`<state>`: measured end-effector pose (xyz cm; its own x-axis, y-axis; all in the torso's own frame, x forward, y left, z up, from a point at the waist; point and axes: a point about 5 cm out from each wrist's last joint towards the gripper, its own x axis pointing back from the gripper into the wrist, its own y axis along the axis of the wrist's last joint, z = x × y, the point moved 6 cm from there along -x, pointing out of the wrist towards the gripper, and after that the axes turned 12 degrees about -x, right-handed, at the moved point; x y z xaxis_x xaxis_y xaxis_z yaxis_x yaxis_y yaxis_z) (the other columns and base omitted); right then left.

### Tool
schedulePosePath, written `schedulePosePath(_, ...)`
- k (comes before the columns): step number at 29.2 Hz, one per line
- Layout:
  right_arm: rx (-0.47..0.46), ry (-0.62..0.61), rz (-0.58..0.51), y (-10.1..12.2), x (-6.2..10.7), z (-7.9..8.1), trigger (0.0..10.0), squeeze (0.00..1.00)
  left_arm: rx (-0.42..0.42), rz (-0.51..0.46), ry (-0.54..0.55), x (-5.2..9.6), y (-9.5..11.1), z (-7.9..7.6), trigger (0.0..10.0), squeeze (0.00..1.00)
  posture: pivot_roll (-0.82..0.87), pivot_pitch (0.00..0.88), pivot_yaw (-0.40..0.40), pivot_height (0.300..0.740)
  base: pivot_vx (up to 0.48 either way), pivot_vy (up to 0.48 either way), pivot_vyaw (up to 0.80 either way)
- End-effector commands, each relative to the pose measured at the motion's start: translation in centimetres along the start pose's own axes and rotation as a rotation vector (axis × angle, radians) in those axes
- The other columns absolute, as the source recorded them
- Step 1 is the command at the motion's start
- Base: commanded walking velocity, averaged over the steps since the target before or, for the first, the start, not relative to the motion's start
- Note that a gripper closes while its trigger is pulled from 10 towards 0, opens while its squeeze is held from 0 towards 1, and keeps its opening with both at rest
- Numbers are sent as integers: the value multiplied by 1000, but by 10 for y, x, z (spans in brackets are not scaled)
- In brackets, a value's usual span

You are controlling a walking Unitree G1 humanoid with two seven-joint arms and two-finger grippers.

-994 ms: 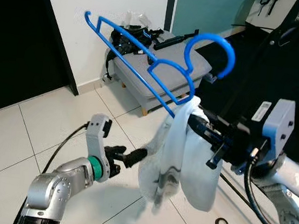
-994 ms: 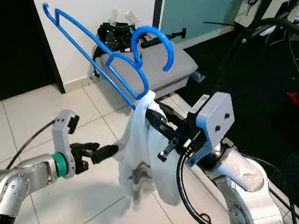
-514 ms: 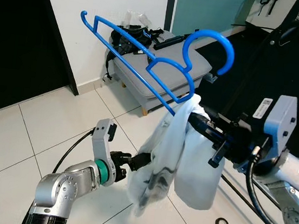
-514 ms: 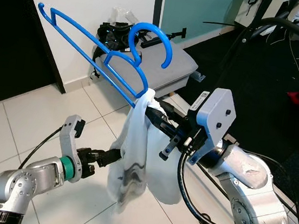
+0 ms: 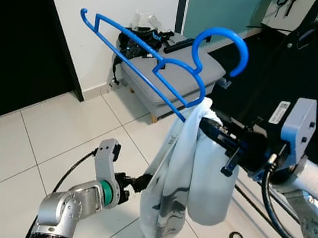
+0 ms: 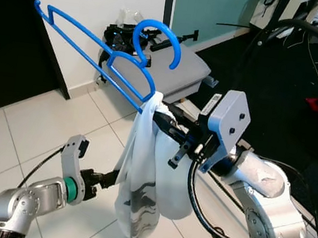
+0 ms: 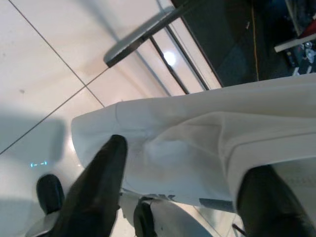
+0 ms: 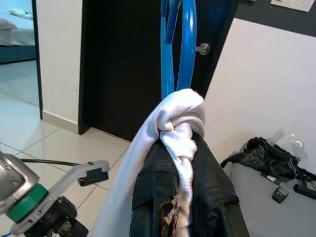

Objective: Hang hanger

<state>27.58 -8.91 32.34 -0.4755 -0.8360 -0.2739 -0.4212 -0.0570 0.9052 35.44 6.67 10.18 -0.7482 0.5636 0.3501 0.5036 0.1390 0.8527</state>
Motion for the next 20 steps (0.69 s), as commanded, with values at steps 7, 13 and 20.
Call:
schedulePosePath(7, 29, 44, -57, 17, -3, 11, 0, 0, -177, 8, 137, 2, 1, 20, 0, 0, -194, 196, 165, 740, 0, 0, 0)
schedulePosePath(13, 34, 35, -48, 16, -1, 9, 0, 0, -459, -5, 340, 7, 18, 43, 0, 0, -192, 197, 166, 740, 0, 0, 0)
schedulePosePath(20, 55, 68, 140, -11, 16, 11, 0, 0, -746, -113, 704, 29, 63, 78, 10000, 0, -190, 201, 165, 740, 0, 0, 0)
